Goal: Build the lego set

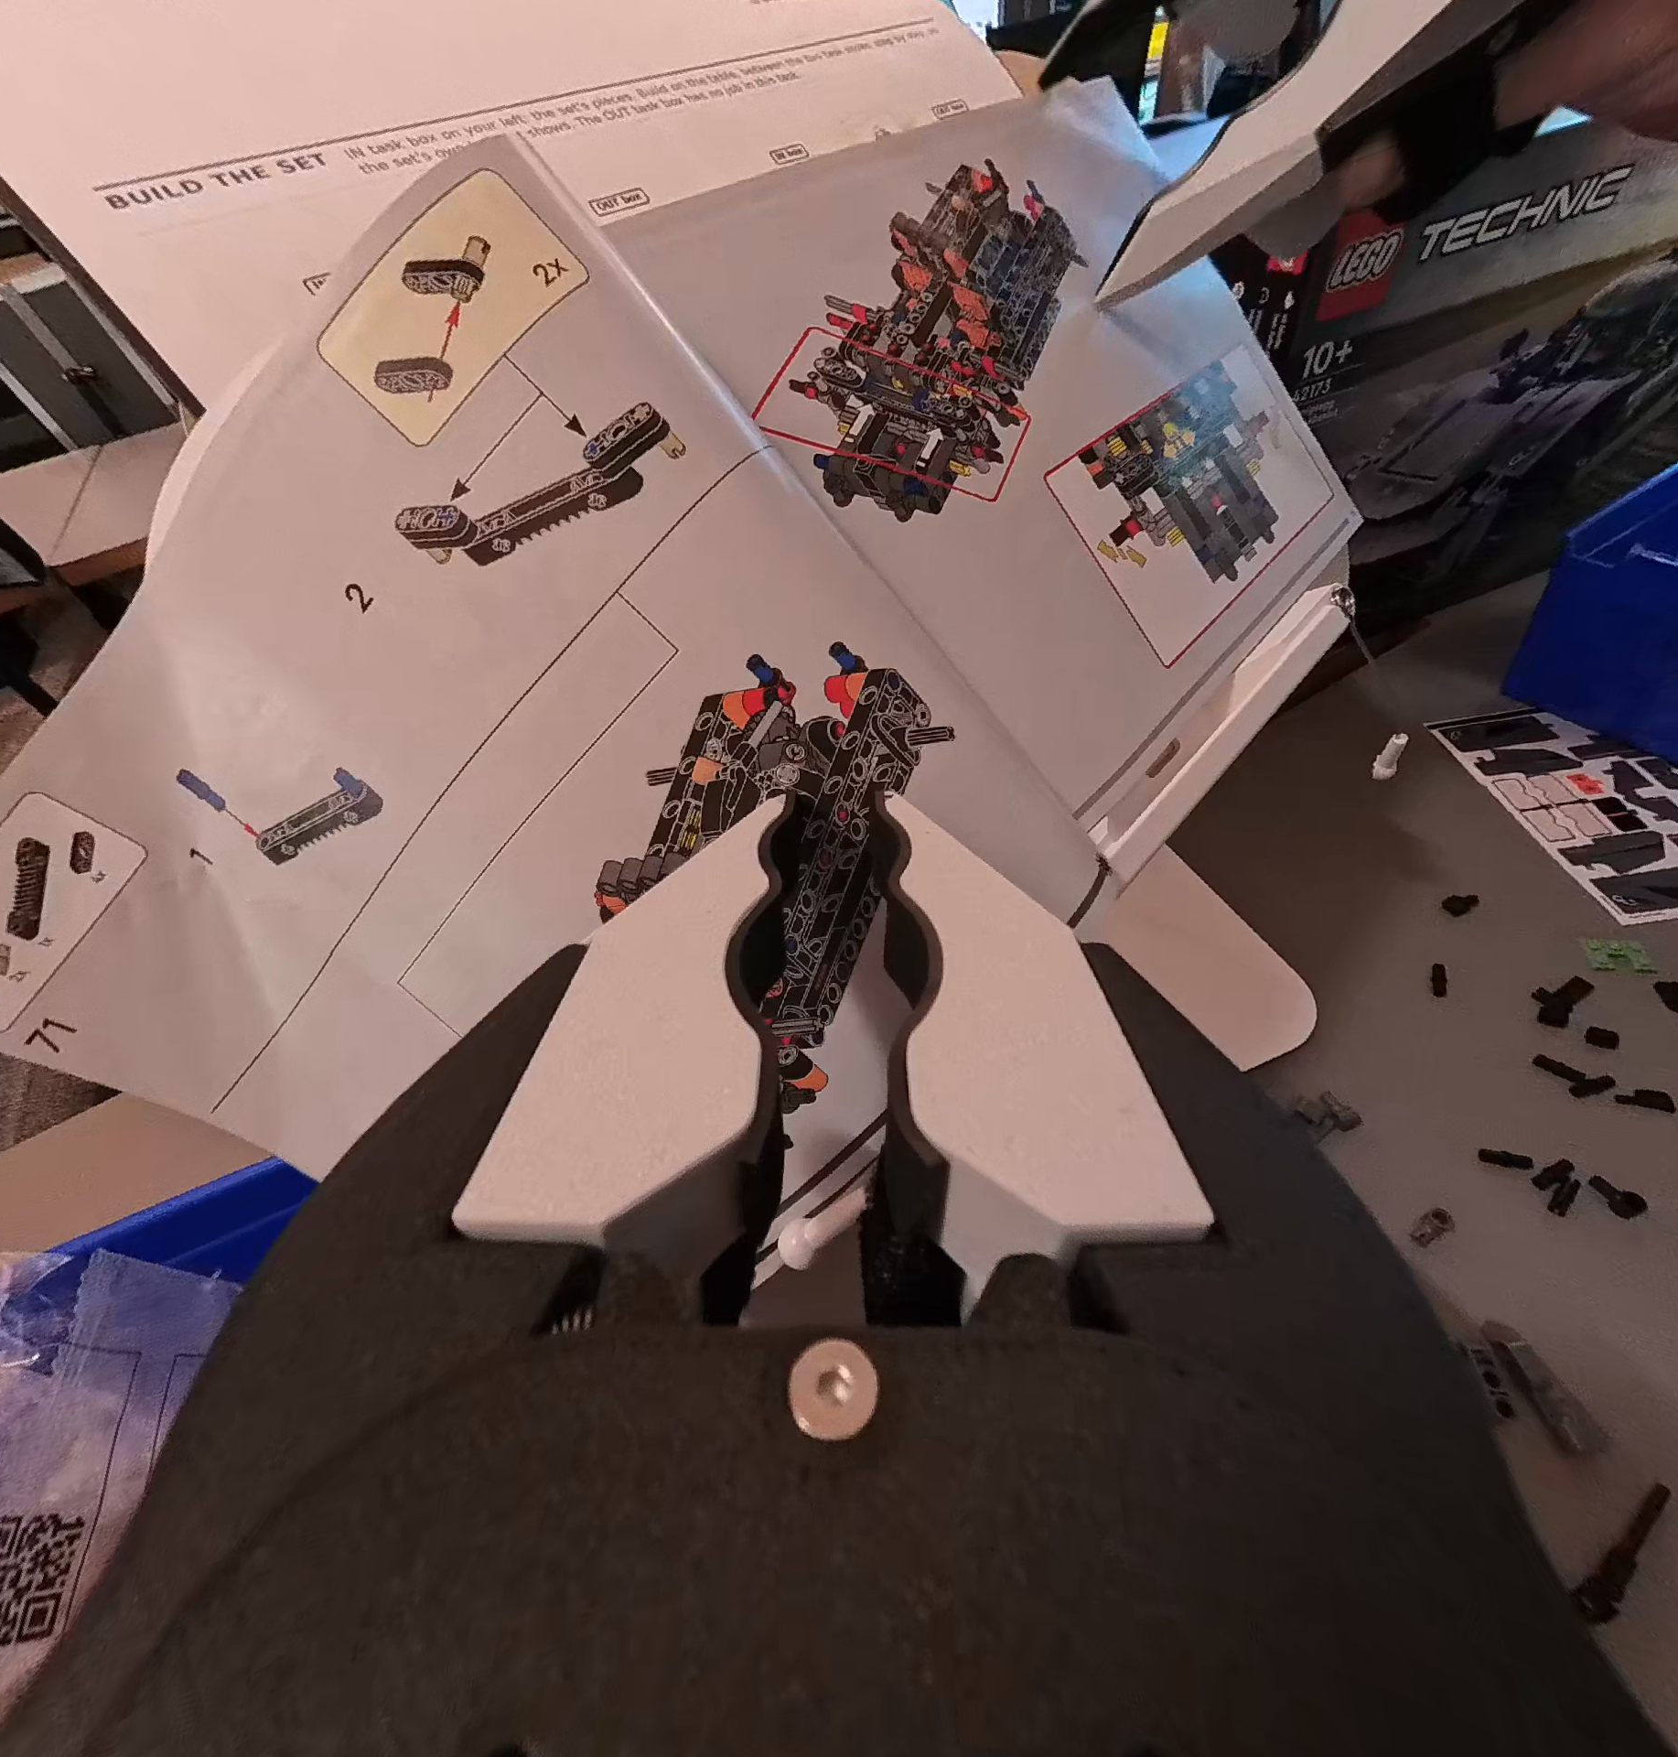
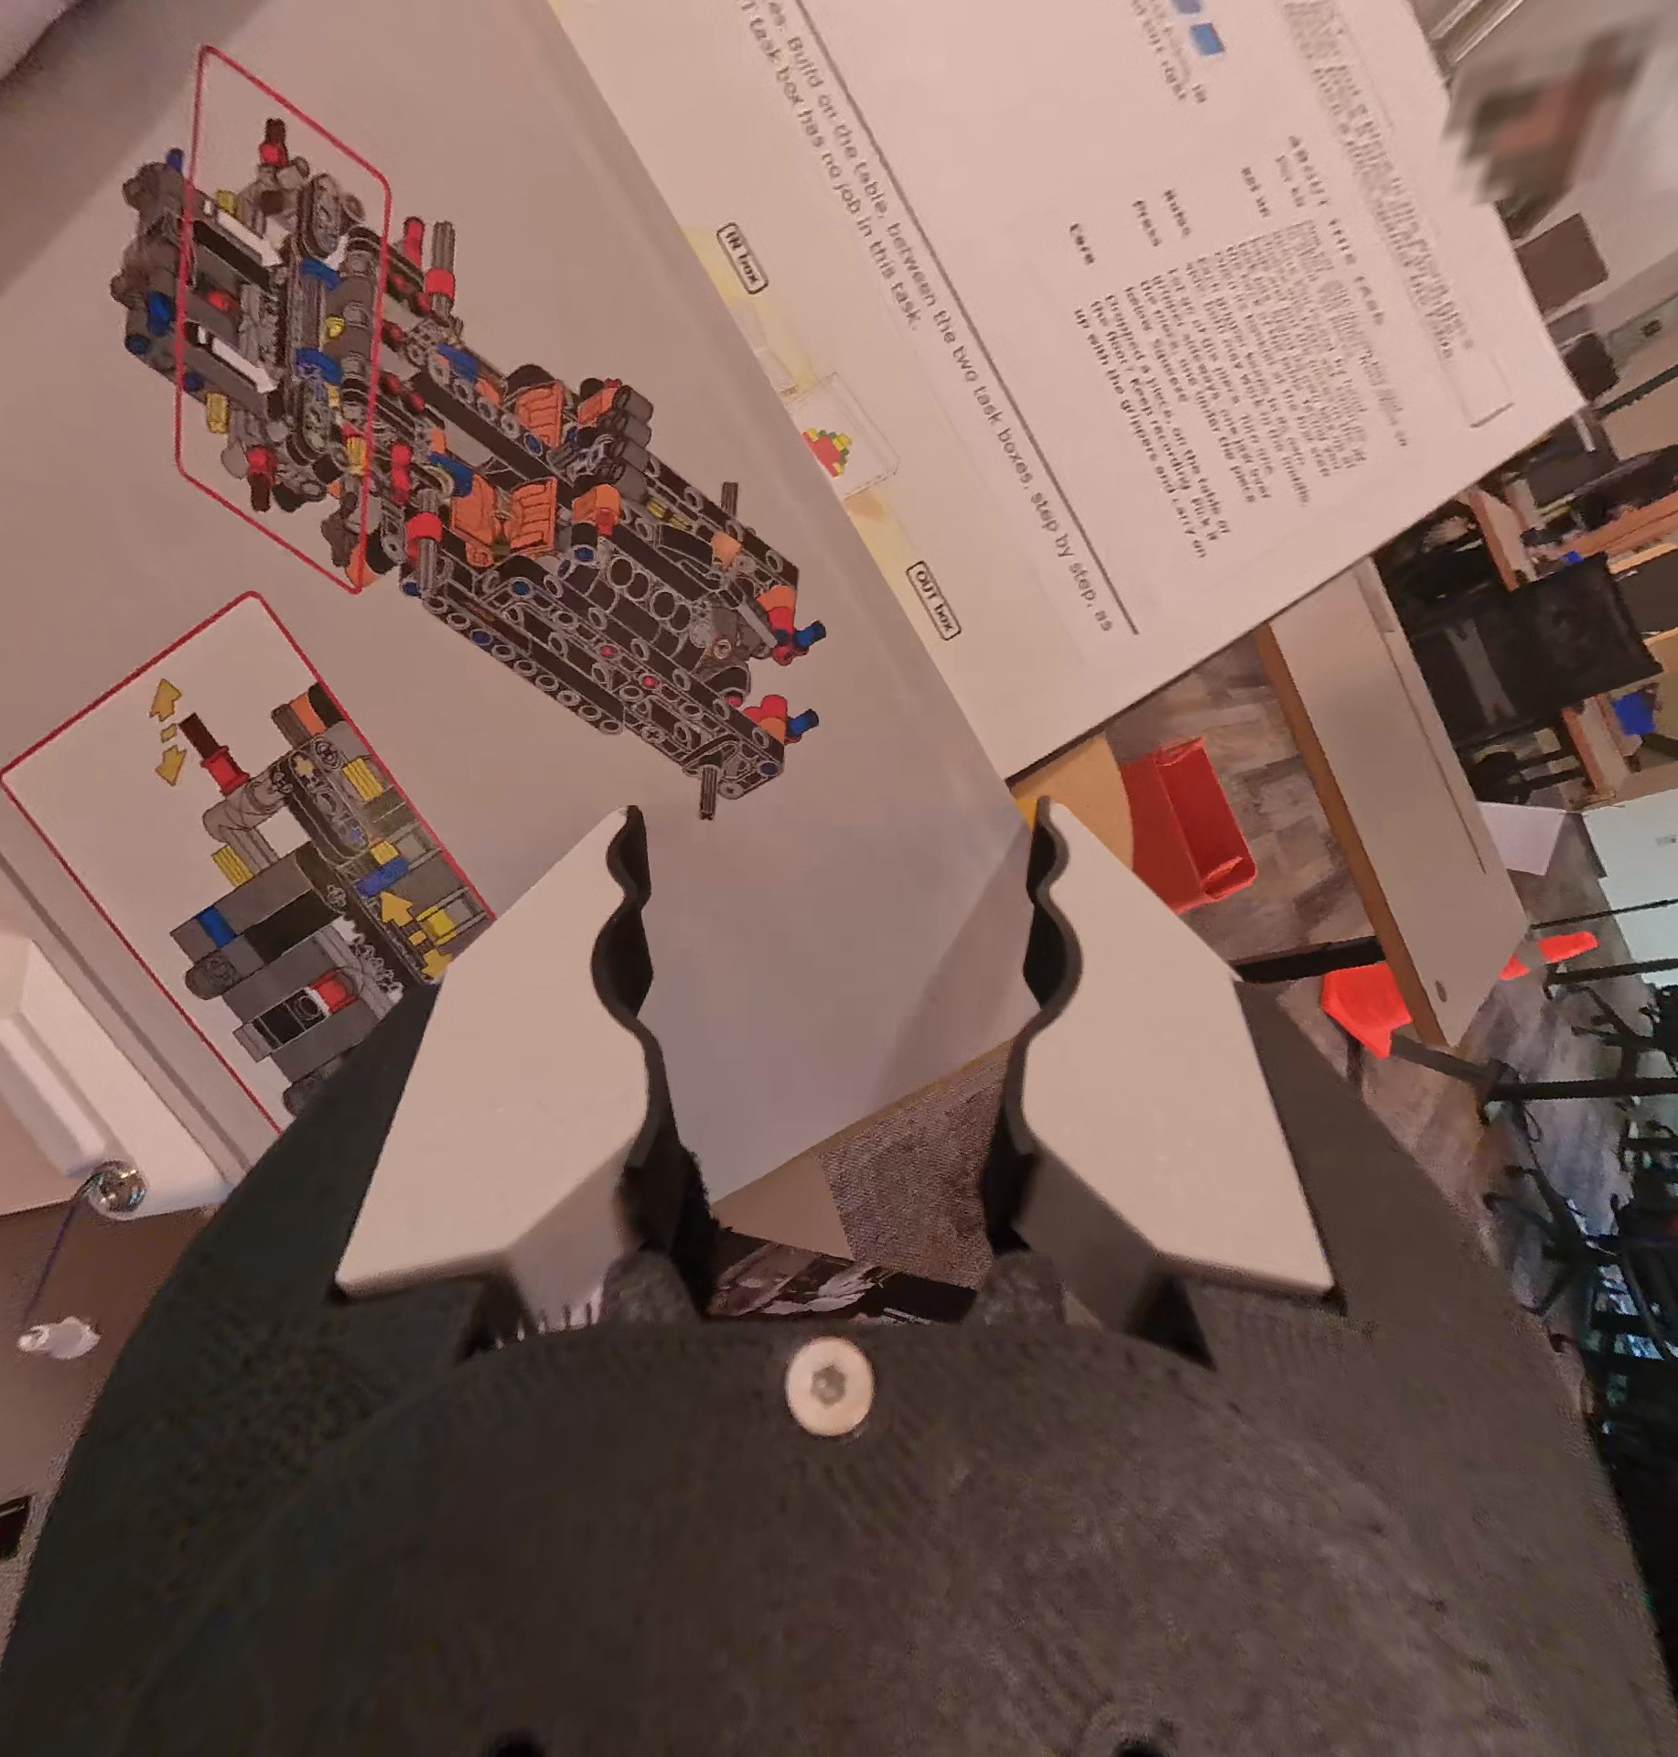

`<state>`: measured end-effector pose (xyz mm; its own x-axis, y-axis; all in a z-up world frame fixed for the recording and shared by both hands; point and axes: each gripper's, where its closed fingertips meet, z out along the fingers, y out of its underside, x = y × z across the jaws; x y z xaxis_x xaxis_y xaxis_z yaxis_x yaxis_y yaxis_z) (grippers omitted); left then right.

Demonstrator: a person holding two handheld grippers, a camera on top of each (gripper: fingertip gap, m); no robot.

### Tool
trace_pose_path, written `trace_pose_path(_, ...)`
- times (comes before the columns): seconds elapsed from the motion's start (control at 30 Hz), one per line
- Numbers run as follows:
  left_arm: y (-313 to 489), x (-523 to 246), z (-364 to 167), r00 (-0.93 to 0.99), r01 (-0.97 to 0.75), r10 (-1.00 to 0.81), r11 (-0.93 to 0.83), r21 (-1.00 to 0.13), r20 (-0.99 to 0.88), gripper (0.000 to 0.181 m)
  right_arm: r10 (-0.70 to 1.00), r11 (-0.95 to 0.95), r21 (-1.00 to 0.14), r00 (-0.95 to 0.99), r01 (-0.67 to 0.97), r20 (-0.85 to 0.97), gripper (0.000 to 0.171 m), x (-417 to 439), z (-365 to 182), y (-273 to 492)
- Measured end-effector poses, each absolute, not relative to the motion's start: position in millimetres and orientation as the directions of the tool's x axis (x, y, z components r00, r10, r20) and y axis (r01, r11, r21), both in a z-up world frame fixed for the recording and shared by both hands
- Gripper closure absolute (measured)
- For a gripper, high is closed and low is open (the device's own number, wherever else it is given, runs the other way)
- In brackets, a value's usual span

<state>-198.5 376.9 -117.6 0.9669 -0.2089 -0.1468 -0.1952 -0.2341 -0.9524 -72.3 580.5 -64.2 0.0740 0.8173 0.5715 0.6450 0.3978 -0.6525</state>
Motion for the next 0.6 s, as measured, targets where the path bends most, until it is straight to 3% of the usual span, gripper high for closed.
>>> trace_pose_path(0.6,376.6,-199.4,-117.6,0.967,-0.194,-0.206,-0.227,-0.954,-0.147,0.169,0.791,0.417,-0.671,0.119,0.613,0.600,0.100,-70.6,-64.3,578.2)
